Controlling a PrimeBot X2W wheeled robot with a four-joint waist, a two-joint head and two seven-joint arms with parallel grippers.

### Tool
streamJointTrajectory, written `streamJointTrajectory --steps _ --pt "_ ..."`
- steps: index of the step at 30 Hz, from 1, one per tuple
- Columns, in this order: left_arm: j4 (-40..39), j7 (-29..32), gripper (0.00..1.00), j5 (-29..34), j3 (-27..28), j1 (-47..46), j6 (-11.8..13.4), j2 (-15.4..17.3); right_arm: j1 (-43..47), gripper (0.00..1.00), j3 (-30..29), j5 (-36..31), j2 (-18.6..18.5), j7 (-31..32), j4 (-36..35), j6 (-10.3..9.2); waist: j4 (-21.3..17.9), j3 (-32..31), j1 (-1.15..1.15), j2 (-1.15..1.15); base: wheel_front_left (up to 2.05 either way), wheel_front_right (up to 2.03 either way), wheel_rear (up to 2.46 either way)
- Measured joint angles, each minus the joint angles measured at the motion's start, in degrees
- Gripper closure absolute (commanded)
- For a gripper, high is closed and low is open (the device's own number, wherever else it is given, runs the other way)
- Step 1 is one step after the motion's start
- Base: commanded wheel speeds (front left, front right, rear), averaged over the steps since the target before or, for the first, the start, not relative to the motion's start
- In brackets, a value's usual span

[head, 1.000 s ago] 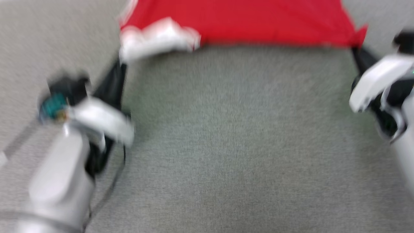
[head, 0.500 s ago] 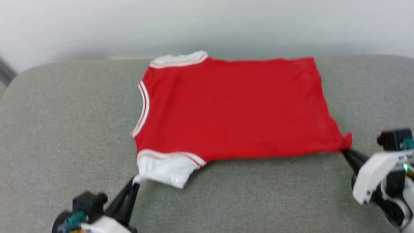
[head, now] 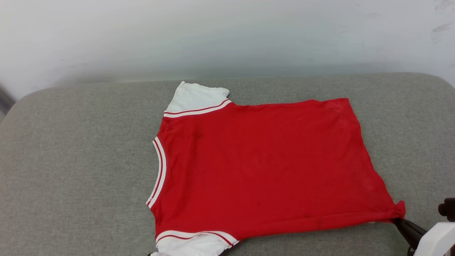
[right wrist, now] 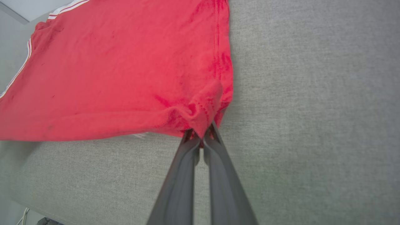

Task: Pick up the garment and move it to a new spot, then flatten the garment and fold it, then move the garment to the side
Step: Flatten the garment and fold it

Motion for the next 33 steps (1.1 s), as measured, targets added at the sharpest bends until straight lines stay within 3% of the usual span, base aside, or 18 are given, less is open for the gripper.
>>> streamJointTrajectory --steps 9,17,23,33 --pt "-2.44 -2.68 1.00 1.20 2.04 -4.66 -0.08 -0.04 1.65 1.00 -5.82 -3.30 1.87 4.32 -7.01 -0.01 -0.56 1.61 0.01 0.00 0.00 0.00 0.00" --pt "-3.42 -3.13 1.00 2.64 3.47 -13.20 -0.15 -0.80 -3.81 1.00 -8.32 -6.11 3.52 9.26 -12.09 -0.02 -0.64 6.68 0.02 0.00 0.00 0.00 0.00" --pt "1.31 -1.51 1.00 3.60 2.60 -20.58 -2.11 -0.93 -10.18 1.00 -8.36 -9.34 3.83 13.30 -11.59 -0.02 -0.14 11.81 0.03 0.00 0.00 0.00 0.00" --pt "13.99 -2.43 1.00 3.89 1.63 -32.01 -5.69 -3.85 -18.05 1.00 -6.68 -13.69 3.96 18.69 -5.70 -0.02 1.96 17.87 0.03 0.00 0.00 0.00 0.00"
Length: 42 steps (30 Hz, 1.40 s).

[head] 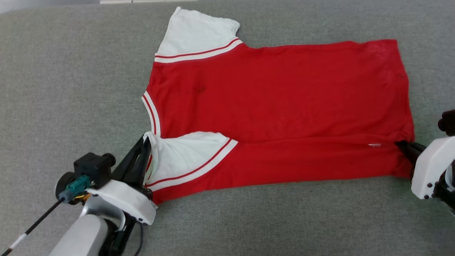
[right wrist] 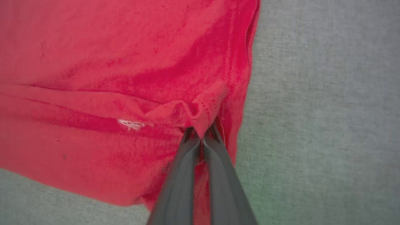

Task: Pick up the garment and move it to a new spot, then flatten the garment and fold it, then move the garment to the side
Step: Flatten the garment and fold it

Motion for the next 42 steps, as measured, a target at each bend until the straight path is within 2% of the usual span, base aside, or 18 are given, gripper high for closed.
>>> streamJointTrajectory --steps 4,5,6,7,11,18,21,27,33,37,42 --pt "5.60 -1.10 1.00 -0.86 -0.25 -2.47 -0.87 -1.96 -2.08 1.00 0.40 -1.10 0.34 1.32 2.20 0.00 0.63 0.97 0.00 0.00 0.00 0.00 0.00" --pt "7.09 -1.37 0.65 -0.86 -0.20 -2.96 -0.91 -2.41 -2.47 0.97 0.36 -1.27 0.54 1.89 2.88 0.01 0.70 0.98 0.00 0.00 0.00 0.00 0.00" --pt "8.32 -1.64 0.44 -0.87 -0.29 -3.38 -0.91 -2.91 -2.79 0.58 0.57 -1.91 0.60 2.09 3.25 0.02 0.72 0.88 -0.01 0.00 0.00 0.00 0.00" --pt "9.37 -1.91 0.00 -0.94 -0.27 -3.62 -0.76 -3.42 -2.96 0.00 0.77 -2.65 0.62 2.22 3.63 0.03 0.75 0.71 0.00 0.00 0.00 0.00 0.00" --pt "14.15 -3.82 0.00 -2.37 0.24 -3.88 -1.04 -5.68 -2.94 0.00 2.45 -4.41 1.16 1.32 5.24 0.02 0.77 -1.66 -0.01 0.00 0.00 0.00 0.00" --pt "13.83 -4.49 0.00 -3.92 1.42 -0.27 -0.01 -6.50 -0.99 0.00 3.24 -6.87 1.32 0.53 4.83 0.01 0.31 -6.58 -0.01 0.00 0.00 0.00 0.00" --pt "11.62 -3.78 0.00 -4.50 2.14 2.25 2.13 -6.32 1.15 0.00 2.07 -8.48 1.90 1.43 4.03 0.01 -0.09 -8.89 -0.01 0.00 0.00 0.00 0.00" --pt "4.55 1.58 0.00 -8.09 3.76 8.86 7.02 -6.24 6.81 0.00 -2.37 -10.63 5.94 3.21 -0.47 0.01 -1.44 -11.80 -0.02 0.00 0.00 0.00 0.00" --pt "-1.34 9.91 0.00 -8.76 2.16 12.52 11.27 -4.42 10.49 0.00 -5.91 -12.52 9.20 5.04 -7.23 0.00 -2.90 -11.20 -0.02 0.00 0.00 0.00 0.00" --pt "-2.15 13.49 0.00 -7.83 2.03 12.56 13.89 -2.50 11.19 0.00 -6.41 -13.56 10.39 5.80 -10.65 0.00 -3.85 -9.58 -0.02 0.00 0.00 0.00 0.00" --pt "-1.22 16.39 0.00 -6.88 0.75 12.43 14.90 -1.25 11.29 0.00 -7.09 -13.84 11.15 6.42 -12.92 0.00 -4.83 -7.59 -0.02 0.00 0.00 0.00 0.00"
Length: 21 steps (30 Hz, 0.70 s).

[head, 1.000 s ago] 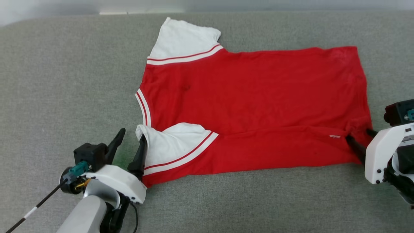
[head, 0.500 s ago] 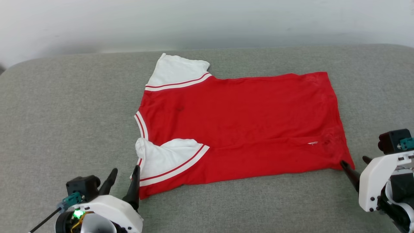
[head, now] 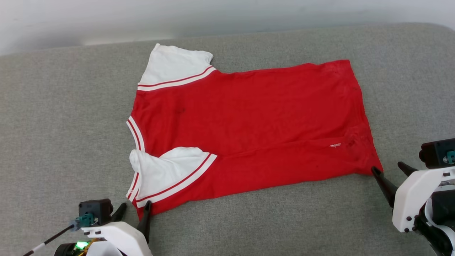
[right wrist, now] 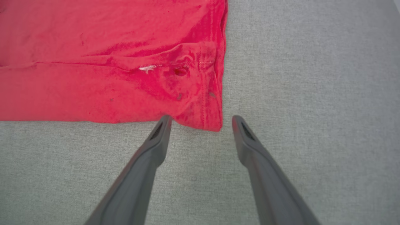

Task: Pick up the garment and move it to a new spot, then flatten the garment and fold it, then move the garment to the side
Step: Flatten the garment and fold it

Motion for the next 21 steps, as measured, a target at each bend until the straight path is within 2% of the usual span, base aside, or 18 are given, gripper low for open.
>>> streamJointTrajectory --steps 4,5,6,7,15,21 --pt "1.24 2.07 0.00 -0.11 -0.97 -0.73 -0.22 0.25 -0.07 0.00 -0.09 -0.32 0.24 0.03 -1.18 0.00 -0.54 1.60 0.00 0.00 0.00 0.00 0.00" --pt "1.63 2.48 0.11 -0.10 -1.30 -1.06 -0.40 0.37 -0.10 0.00 0.02 -0.33 0.23 0.03 -1.29 0.00 -0.57 1.85 0.00 0.00 0.00 0.00 0.00" --pt "1.96 2.78 0.64 -0.08 -1.69 -1.47 -0.88 0.53 -0.12 0.00 0.14 -0.33 0.20 0.03 -1.37 0.00 -0.57 2.04 -0.01 0.00 0.00 0.00 0.00" --pt "2.23 2.81 1.00 -0.01 -2.01 -1.71 -1.48 0.62 -0.12 0.00 0.29 -0.33 0.14 0.03 -1.40 0.00 -0.57 2.19 0.00 0.00 0.00 0.00 0.00" --pt "3.22 -1.09 1.00 1.65 -3.09 -2.92 -3.75 0.05 -0.99 0.00 -0.44 -2.97 -1.67 1.13 -0.20 0.00 0.63 0.69 0.00 0.00 0.00 0.00 0.00" --pt "-3.71 -2.91 1.00 3.03 -2.58 -3.61 -3.22 0.99 -3.32 0.00 -0.99 -6.57 -0.54 5.04 1.76 0.00 2.36 -0.65 0.00 0.00 0.00 0.00 0.00"
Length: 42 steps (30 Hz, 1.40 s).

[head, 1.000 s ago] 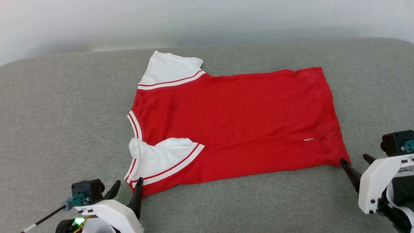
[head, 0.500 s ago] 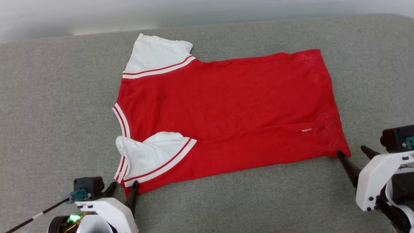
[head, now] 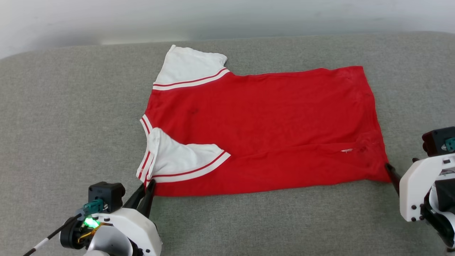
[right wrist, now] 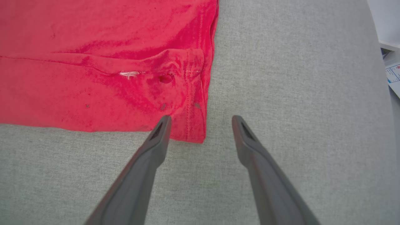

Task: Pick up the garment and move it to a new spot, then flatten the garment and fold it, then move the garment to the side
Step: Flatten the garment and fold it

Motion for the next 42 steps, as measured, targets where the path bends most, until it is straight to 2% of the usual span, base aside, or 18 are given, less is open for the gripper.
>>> streamJointTrajectory --steps 10,19,20,21,22,32,42 --pt "-9.34 0.85 1.00 1.57 -0.42 -0.01 0.92 1.78 -3.11 0.00 -1.21 -1.47 1.92 3.85 6.67 0.01 1.98 2.40 0.00 0.00 0.00 0.00 0.00" --pt "-9.93 0.80 1.00 2.00 -1.05 -0.98 0.91 1.48 -4.07 0.00 -1.52 -2.72 2.47 4.03 10.54 0.00 3.82 5.37 0.00 0.00 0.00 0.00 0.00" --pt "-9.79 0.82 1.00 1.99 -1.10 -1.10 0.89 1.49 -4.16 0.56 -1.53 -2.71 2.45 3.99 10.93 0.00 3.94 5.49 0.00 0.00 0.00 0.00 0.00" --pt "-9.64 0.86 1.00 1.99 -1.19 -1.15 0.77 1.52 -4.25 0.82 -1.71 -2.56 2.47 3.78 11.37 0.00 4.00 5.53 0.00 0.00 0.00 0.00 0.00" --pt "-9.42 0.94 1.00 1.98 -1.26 -1.16 0.65 1.54 -4.37 1.00 -1.98 -2.22 2.53 3.50 11.84 0.01 4.00 5.46 0.00 0.00 0.00 0.00 0.00" --pt "-6.17 2.83 1.00 0.27 -1.56 1.54 0.48 3.13 -3.07 1.00 -2.81 -0.52 3.00 2.10 13.37 0.02 3.01 1.08 0.00 0.00 0.00 0.00 0.00" --pt "-8.29 6.11 1.00 -2.21 -2.26 10.81 2.02 6.30 7.32 1.00 -5.49 1.93 0.93 6.25 3.91 0.04 1.15 -5.33 0.00 0.00 0.00 0.00 0.00"
